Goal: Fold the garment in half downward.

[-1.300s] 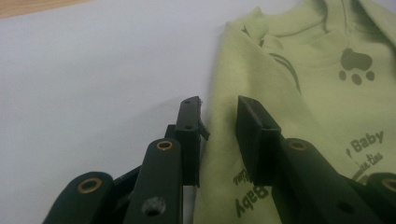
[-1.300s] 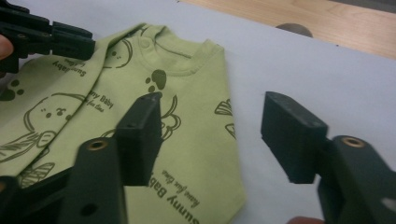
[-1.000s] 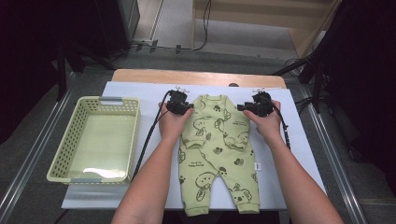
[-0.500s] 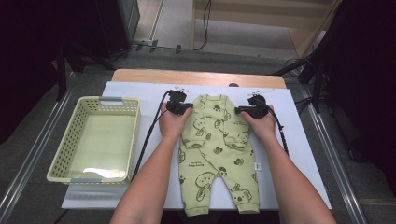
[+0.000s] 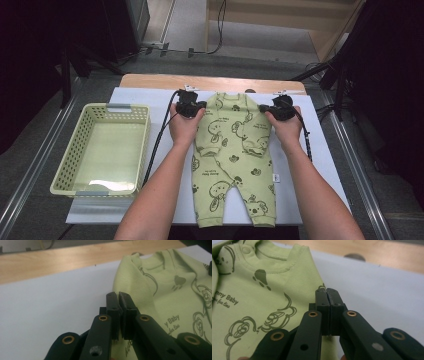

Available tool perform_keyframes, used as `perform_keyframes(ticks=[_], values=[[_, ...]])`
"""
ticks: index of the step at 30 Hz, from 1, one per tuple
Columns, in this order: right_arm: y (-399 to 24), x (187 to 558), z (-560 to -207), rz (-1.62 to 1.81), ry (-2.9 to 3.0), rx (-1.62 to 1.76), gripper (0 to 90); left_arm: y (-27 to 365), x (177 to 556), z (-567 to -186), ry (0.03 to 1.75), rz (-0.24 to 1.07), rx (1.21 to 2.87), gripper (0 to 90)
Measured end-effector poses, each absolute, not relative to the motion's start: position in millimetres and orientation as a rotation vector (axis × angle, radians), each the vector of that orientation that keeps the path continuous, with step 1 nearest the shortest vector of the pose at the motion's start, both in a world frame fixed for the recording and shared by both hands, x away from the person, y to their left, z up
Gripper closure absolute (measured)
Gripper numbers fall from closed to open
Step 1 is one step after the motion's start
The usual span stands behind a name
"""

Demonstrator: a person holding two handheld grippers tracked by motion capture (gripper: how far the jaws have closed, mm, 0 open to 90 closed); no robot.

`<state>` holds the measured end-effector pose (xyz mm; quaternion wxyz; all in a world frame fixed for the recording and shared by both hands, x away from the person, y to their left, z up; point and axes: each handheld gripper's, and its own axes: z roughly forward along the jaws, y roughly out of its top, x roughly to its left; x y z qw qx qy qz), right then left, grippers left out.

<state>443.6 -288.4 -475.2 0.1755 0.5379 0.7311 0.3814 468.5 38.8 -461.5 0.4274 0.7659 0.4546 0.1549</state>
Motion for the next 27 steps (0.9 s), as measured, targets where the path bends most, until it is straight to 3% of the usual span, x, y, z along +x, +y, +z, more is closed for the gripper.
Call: perform_keyframes(ticks=[10,27], values=[[-294,424,-431,1.22,1.976,1.354,87.3,41,448,-427,1.026,0.471,1.849,87.5],[-298,356,-441,1.254,2.031,1.252,87.3,44,378,-428,0.956,0.459,1.858,87.4]])
